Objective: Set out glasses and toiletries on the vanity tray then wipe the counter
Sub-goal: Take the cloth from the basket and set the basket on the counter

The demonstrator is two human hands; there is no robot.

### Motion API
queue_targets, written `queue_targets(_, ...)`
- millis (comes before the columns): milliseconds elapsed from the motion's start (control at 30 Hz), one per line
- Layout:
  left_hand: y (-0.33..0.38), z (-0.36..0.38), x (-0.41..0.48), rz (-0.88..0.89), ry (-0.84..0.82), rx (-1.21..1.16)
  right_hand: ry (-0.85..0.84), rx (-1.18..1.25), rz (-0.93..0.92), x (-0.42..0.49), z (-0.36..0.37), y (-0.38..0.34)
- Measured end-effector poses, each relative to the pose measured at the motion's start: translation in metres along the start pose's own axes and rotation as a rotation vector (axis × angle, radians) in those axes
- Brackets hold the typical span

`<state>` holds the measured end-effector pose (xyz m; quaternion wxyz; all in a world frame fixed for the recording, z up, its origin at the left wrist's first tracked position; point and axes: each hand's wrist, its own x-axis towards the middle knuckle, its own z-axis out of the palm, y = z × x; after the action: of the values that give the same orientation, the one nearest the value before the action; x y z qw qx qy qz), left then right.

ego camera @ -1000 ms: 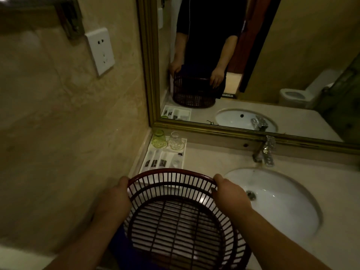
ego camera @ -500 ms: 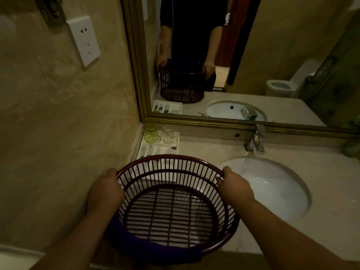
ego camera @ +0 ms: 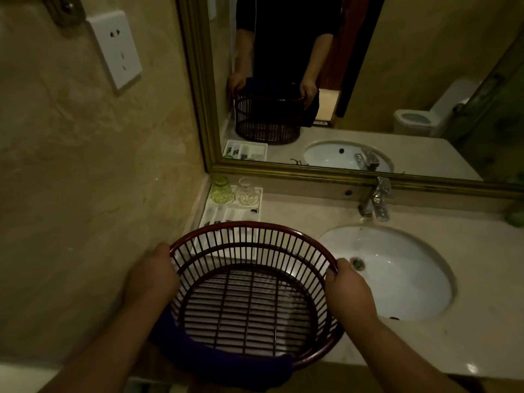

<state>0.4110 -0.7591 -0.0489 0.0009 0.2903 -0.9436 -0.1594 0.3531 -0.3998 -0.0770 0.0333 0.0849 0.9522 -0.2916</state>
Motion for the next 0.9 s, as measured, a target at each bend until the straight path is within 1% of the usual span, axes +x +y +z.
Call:
queue_targets(100,-0.002,0.002,0.003,0.005,-0.005,0.017,0.005,-0.031,0.003,0.003,0.000,0.000)
queue_targets(333,-0.002,0.001,0.002,0.026,-0.015,0.039,0.020,-0.016,0.014,0.003,0.003,0.003)
queue_targets(533,0.004,-0.009,0.007,0.027,-0.094,0.020,-0.010,-0.012,-0.011,0.015,-0.011,0.002)
queue_targets(600,0.014,-0.011,0.009,0.035,-0.092,-0.048,0.004,0.003,-0.013,0.026,-0.029,0.004)
queue_targets(733,0.059,-0.011,0.006,0.066,-0.173,-0.332,0.047,-0.029,-0.008,0.050,-0.081,0.025)
queue_targets(900,0.135,0.002,-0.018,0.127,-0.279,-0.461,0.050,-0.077,0.043,0.071,-0.148,0.082)
